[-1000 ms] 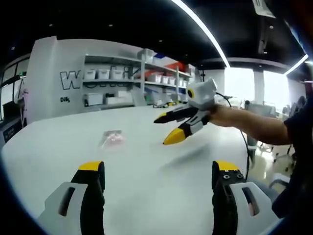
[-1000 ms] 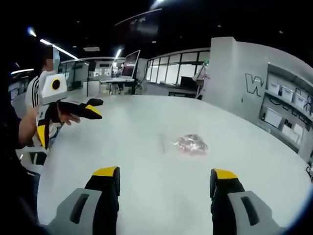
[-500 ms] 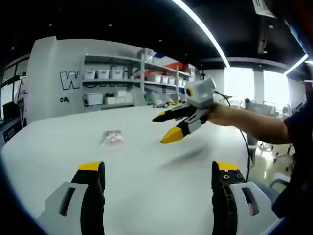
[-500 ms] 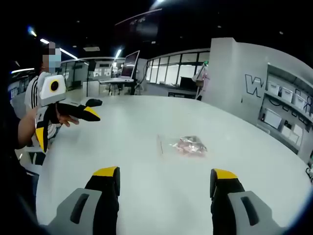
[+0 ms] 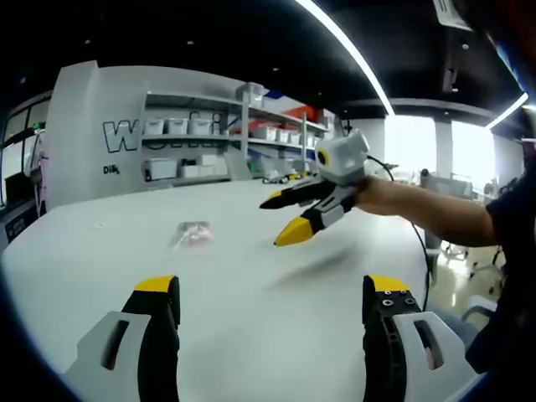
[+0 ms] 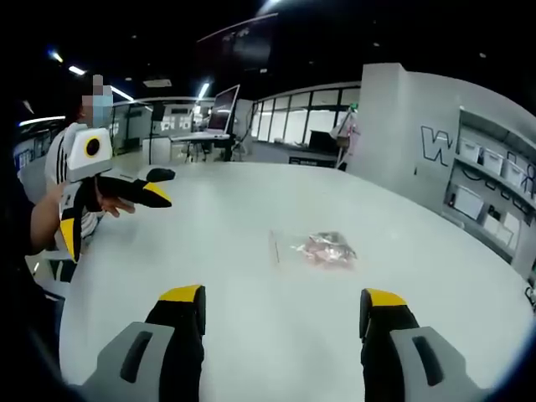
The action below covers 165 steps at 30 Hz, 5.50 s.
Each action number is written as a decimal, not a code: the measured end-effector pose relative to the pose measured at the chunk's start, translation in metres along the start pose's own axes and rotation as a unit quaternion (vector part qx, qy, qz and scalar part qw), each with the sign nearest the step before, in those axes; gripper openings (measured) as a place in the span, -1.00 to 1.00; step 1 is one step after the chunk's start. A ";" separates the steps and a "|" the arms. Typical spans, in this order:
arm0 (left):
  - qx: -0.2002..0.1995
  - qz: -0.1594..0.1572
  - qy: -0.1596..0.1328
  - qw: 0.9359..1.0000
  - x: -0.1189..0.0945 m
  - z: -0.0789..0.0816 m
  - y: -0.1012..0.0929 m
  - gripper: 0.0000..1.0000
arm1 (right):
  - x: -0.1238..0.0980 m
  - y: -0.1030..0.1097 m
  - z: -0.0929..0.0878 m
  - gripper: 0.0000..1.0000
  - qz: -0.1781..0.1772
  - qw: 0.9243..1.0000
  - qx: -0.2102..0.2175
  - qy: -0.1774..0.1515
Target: Open the resealable bag by pulling the two sides of the seal apart until the entire bag opening is separated and visibly accessible.
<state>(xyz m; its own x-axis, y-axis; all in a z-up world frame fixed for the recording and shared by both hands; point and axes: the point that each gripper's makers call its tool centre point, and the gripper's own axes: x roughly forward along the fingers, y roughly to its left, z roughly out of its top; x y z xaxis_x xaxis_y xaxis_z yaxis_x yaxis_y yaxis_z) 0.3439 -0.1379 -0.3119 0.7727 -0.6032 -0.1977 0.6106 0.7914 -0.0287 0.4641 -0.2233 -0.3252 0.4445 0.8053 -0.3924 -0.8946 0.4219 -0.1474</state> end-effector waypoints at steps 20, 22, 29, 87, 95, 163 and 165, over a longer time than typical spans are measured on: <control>-0.001 0.001 0.002 1.000 0.001 -0.001 0.003 0.76 | 0.005 -0.001 0.001 0.47 0.002 1.000 0.000 -0.002; 0.000 0.000 0.003 1.000 0.001 -0.001 0.003 0.76 | 0.006 -0.002 0.000 0.47 0.001 1.000 -0.001 -0.001; 0.000 -0.001 0.003 1.000 0.003 -0.002 0.002 0.76 | 0.007 -0.002 -0.002 0.46 0.002 1.000 0.000 0.001; 0.000 -0.001 0.001 1.000 0.010 -0.003 0.009 0.74 | 0.029 -0.010 0.005 0.29 0.003 1.000 -0.018 -0.003; 0.000 0.000 0.001 1.000 0.010 -0.004 0.011 0.74 | 0.032 -0.009 0.005 0.29 0.005 1.000 -0.018 -0.002; -0.005 0.003 -0.002 1.000 0.015 -0.006 0.021 0.73 | 0.059 -0.016 0.006 0.18 0.008 1.000 -0.028 0.002; -0.006 0.004 -0.003 1.000 0.015 -0.005 0.021 0.73 | 0.059 -0.016 0.007 0.18 0.009 1.000 -0.027 -0.001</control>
<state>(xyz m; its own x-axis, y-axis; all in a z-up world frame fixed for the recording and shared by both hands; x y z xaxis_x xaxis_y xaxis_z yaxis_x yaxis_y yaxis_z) 0.3674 -0.1297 -0.3204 0.7784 -0.5975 -0.1926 0.6024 0.7973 -0.0385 0.5053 -0.1794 -0.3396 0.4291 0.8131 -0.3933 -0.9032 0.3847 -0.1902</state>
